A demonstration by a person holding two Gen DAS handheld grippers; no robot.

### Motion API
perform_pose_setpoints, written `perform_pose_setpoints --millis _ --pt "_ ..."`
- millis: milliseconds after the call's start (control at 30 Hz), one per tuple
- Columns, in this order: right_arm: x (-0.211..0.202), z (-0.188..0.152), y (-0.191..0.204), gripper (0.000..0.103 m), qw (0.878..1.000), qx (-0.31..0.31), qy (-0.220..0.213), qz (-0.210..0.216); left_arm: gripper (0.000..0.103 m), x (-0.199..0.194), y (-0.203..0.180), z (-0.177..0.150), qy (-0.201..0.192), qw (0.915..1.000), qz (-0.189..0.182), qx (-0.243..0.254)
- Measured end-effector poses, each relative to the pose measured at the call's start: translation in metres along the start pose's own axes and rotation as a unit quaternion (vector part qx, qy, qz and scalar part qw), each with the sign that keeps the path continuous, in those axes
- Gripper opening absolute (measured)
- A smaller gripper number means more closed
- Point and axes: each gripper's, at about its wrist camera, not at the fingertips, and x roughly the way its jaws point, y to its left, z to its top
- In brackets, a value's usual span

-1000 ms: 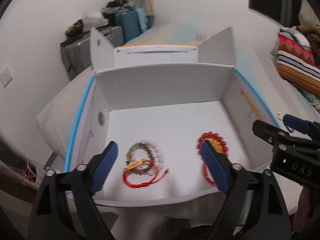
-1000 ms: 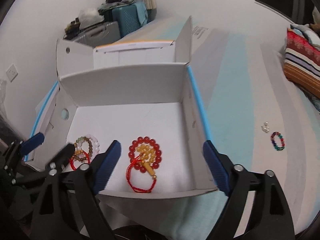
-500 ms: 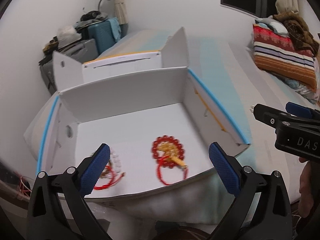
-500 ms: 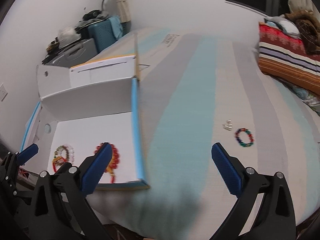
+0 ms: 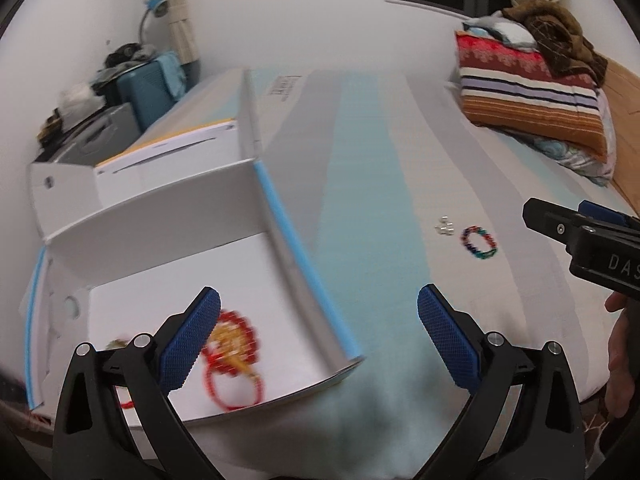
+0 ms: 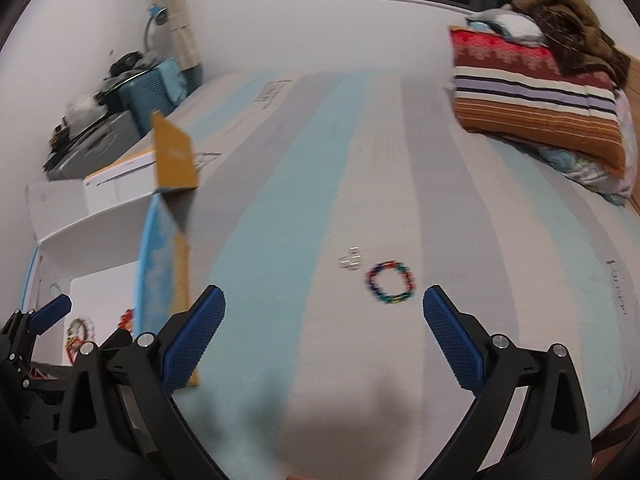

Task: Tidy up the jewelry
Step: 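Move both tools back over the pearl earrings and glass bead bracelet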

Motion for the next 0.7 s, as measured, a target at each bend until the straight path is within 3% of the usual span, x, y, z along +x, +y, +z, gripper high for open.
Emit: perform_pose_setpoints --millis 400,700 --pt "0.045 0.009 -0.086 0.095 0.998 0.053 0.013 -0.02 0.097 0.064 -0.084 0.032 0.022 0.9988 -0.03 0.032" --pt "0.093 -0.001 -0.13 0.095 0.997 0.074 0.028 -0.022 0.097 0.133 -0.122 0.051 0.048 0.9977 -0.044 0.018"
